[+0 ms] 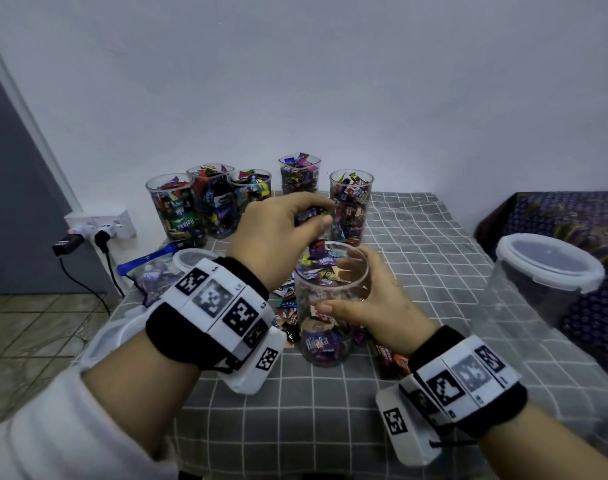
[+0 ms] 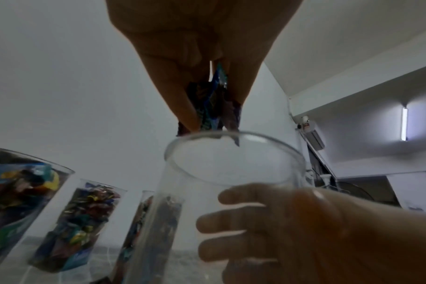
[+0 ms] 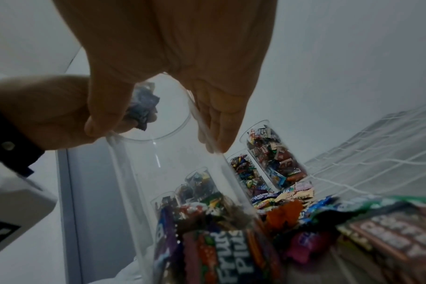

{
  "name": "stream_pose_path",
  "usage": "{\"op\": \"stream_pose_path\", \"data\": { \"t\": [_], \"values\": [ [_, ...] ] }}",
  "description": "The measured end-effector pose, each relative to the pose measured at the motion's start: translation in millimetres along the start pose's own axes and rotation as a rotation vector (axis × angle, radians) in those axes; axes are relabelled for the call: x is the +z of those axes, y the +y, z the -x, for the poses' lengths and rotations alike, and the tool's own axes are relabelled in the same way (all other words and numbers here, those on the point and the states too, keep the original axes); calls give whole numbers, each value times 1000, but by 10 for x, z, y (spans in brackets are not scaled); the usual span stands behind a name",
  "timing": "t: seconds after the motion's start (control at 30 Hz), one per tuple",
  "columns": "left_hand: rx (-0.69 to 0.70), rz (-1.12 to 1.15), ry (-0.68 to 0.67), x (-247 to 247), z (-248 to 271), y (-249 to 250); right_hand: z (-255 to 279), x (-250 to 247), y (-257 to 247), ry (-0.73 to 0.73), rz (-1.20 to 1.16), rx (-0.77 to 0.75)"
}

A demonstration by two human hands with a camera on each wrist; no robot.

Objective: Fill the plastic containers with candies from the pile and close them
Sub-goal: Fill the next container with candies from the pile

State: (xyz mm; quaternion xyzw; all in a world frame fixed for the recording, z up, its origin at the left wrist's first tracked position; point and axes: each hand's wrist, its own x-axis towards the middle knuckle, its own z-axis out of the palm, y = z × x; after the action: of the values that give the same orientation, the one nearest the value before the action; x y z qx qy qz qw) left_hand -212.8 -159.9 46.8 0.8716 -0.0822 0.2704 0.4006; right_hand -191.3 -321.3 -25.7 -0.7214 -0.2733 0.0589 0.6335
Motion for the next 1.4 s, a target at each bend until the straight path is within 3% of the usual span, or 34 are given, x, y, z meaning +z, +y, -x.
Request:
{"op": "stream_pose_path", "data": {
  "t": [0.17, 0.67, 0.83, 0.9, 1.03, 1.13, 1.3, 1.4],
  "values": [
    [7, -152, -200, 168, 30, 10, 5, 9, 8, 26, 13, 4],
    [52, -341, -248, 233, 76, -25, 14, -2, 13, 36, 73, 14],
    [90, -15, -156, 201, 138, -103, 12, -62, -53, -35, 157, 52],
    [85, 89, -60, 149, 172, -148, 23, -163, -92, -149, 276, 103],
    [-25, 94, 1, -24, 185, -298, 45, -498, -78, -279, 816, 316],
    [-239, -2, -181, -115, 154, -455, 55, -694, -23, -381, 903, 390],
    [-537, -120, -664, -9, 177, -791, 97, -652, 123, -753, 656, 724],
    [-667, -15, -783, 119, 244, -924, 14, -586, 248, -825, 654, 764]
  ]
}}
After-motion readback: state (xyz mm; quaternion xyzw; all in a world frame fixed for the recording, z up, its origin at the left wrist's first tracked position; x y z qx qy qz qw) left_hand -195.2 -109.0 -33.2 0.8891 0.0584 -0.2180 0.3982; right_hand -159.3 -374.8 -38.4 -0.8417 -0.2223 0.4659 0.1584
